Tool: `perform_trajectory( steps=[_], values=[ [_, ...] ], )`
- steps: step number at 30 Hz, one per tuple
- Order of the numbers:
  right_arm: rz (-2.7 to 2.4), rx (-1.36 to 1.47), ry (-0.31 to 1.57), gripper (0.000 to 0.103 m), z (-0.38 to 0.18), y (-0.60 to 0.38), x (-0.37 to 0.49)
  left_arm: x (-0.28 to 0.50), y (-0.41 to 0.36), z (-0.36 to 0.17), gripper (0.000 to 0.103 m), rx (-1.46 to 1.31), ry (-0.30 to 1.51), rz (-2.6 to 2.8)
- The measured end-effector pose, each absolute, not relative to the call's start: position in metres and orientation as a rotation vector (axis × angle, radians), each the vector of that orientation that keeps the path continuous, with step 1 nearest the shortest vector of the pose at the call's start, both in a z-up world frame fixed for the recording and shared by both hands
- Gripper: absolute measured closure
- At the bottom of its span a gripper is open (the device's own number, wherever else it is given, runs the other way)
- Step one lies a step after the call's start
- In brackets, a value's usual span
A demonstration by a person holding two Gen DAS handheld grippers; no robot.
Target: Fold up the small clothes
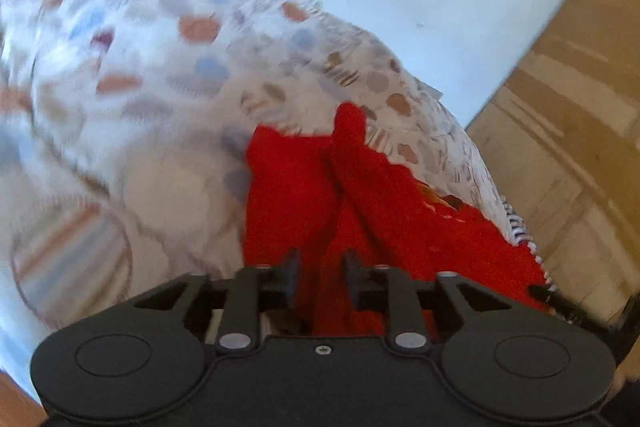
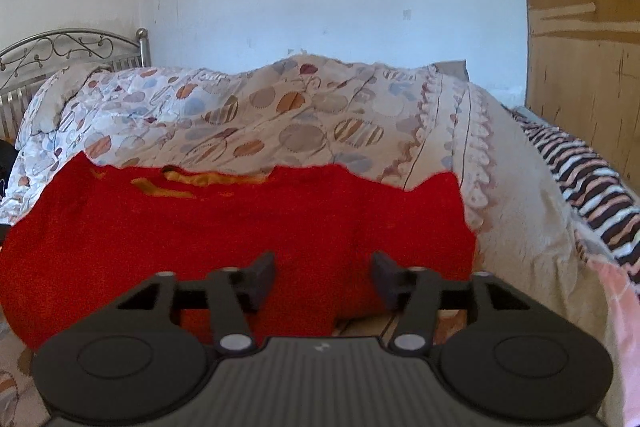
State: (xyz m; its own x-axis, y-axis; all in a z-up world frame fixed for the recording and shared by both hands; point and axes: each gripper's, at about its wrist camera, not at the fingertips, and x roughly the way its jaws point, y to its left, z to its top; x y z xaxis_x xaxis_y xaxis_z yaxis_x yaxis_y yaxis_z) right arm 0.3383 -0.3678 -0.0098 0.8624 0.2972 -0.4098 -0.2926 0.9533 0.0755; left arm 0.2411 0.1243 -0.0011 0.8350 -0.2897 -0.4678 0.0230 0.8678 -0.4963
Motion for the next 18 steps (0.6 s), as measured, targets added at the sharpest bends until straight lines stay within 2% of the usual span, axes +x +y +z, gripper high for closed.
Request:
perform_trajectory(
  steps=[1,3,5,11,13,14,16,17,18],
  values=[
    [0.307,0.014,0.425,0.029,-0.007,-0.368,0.343,0.24,0.124,0.004,0.061,-0.469,0.55,-0.174],
    [0.31,0.009,0.418,0.023,-0.002,-0.366,0.355,0.243,0.124,0.015,0.04,-0.413,0.521,-0.169],
    [0.331,-0.024,0.424,0.019,0.004,-0.357,0.373,0.255,0.123,0.025,0.031,-0.363,0.505,-0.156],
    [0.371,-0.125,0.526,0.017,-0.001,-0.329,0.439,0.328,0.113,0.033,0.027,-0.258,0.514,-0.168],
    [0.379,-0.129,0.554,0.022,-0.009,-0.325,0.452,0.354,0.113,0.032,0.028,-0.276,0.529,-0.181],
    [0.388,-0.126,0.565,0.025,-0.013,-0.325,0.455,0.364,0.113,0.031,0.033,-0.286,0.534,-0.198],
    [0.419,-0.118,0.564,0.055,-0.019,-0.326,0.455,0.381,0.109,0.03,0.057,-0.284,0.541,-0.233],
    [0.423,-0.121,0.55,0.061,-0.019,-0.326,0.453,0.388,0.106,0.029,0.09,-0.273,0.554,-0.255],
    [0.421,-0.125,0.528,0.078,-0.018,-0.326,0.449,0.394,0.102,0.028,0.097,-0.256,0.566,-0.271]
  ],
)
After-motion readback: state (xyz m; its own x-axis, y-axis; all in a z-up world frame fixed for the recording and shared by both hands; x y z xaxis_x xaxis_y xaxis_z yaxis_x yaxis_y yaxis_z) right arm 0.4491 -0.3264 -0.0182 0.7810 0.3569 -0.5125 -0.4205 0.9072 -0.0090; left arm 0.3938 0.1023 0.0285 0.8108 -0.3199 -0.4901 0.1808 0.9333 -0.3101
